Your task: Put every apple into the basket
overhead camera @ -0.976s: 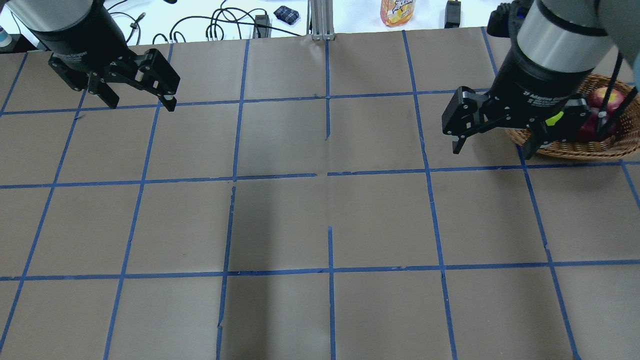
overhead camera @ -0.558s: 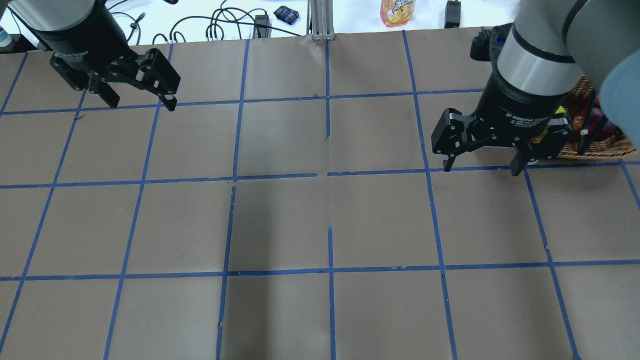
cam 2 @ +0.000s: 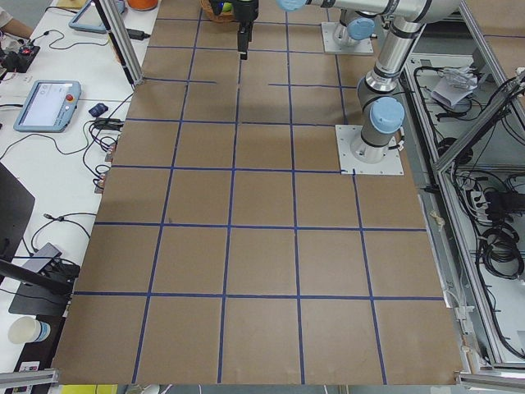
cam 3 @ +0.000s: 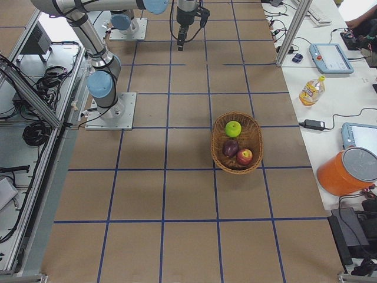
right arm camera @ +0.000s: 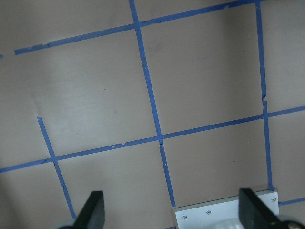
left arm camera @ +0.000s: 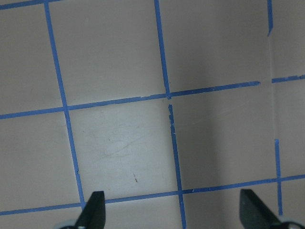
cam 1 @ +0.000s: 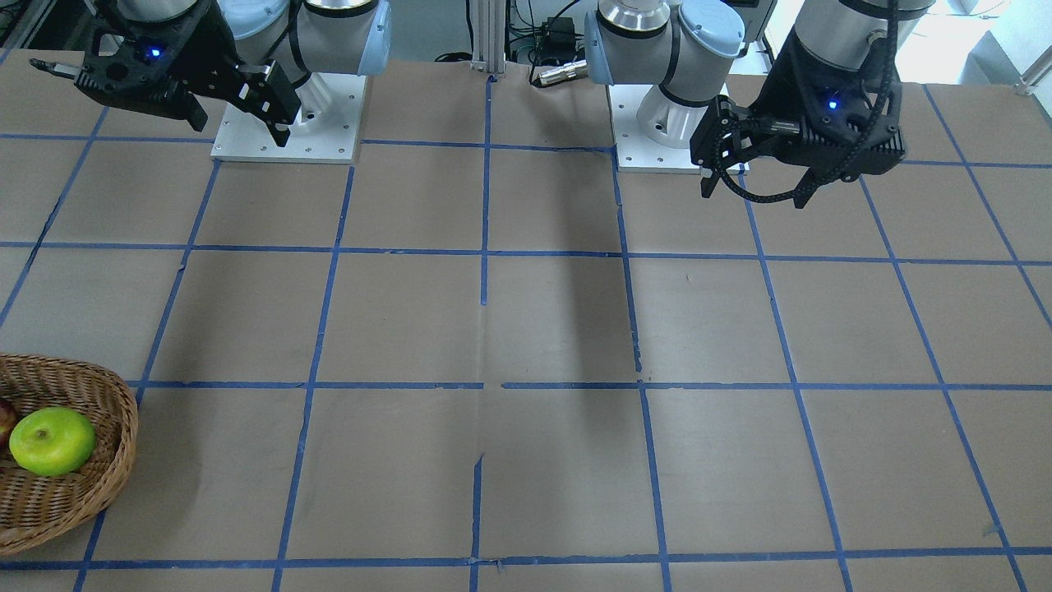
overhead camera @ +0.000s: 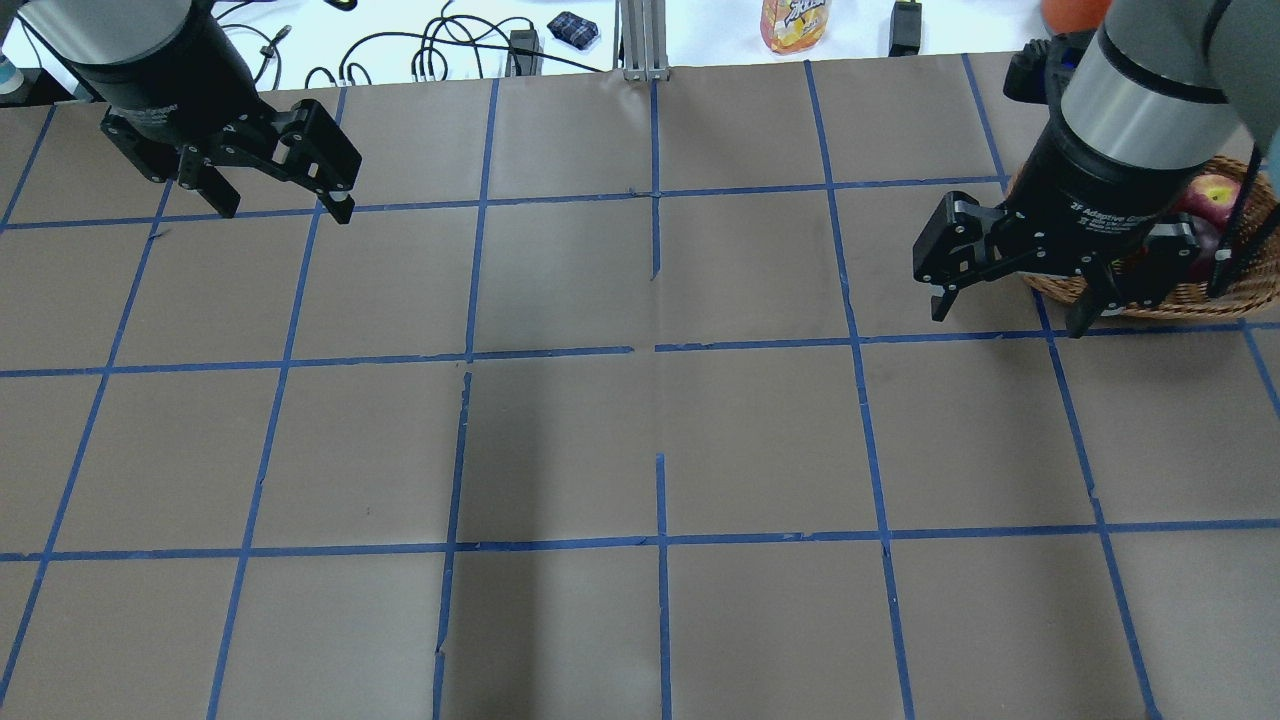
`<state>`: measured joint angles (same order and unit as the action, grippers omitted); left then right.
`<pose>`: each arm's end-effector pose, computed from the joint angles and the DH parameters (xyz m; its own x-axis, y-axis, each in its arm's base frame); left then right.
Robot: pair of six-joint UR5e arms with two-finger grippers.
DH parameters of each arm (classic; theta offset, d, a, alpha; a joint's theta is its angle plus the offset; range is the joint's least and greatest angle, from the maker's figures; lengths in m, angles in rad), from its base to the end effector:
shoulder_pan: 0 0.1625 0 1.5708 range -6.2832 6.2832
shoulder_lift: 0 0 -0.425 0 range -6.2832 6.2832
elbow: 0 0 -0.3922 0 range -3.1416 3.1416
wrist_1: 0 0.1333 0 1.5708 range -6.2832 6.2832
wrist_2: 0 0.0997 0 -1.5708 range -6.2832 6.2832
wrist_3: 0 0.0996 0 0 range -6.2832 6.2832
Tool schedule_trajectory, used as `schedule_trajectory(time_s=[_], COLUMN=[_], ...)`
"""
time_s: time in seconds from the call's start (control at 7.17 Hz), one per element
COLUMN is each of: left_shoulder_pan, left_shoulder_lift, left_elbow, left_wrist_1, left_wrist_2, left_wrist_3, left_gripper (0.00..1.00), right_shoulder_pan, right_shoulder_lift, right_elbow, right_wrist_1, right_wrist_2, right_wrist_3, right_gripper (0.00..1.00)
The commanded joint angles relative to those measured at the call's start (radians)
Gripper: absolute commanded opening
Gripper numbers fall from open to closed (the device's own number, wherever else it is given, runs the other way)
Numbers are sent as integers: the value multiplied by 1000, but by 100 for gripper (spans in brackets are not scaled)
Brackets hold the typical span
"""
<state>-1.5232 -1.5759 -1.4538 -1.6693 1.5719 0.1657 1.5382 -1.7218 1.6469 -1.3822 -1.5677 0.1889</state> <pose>-0.1096 -0.4987 0.5330 -0.9930 0.1178 -0.0033 0.1178 0.9929 -0.0130 0.1200 -0.4191 0.5017 -0.9756 0.2188 0.0183 0.2195 0.9692 0.1120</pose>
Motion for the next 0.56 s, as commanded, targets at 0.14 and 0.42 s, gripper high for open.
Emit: schedule_trajectory(time_s=[0.14, 0.42], left_shoulder_pan=[-2, -2], left_shoulder_lift=[-1, 2], left_elbow=[3, 6], left_wrist_1=[-1, -1], left_wrist_2=[-1, -1], left_wrist_3=[0, -2], left_gripper=[100, 100], right_shoulder_pan=[48, 46], right_shoulder_lift=[17, 18], right_elbow=[4, -1], right_wrist_1=[-1, -3], right_wrist_2=[-8, -9], right_wrist_3=[38, 34], right_gripper=[100, 100])
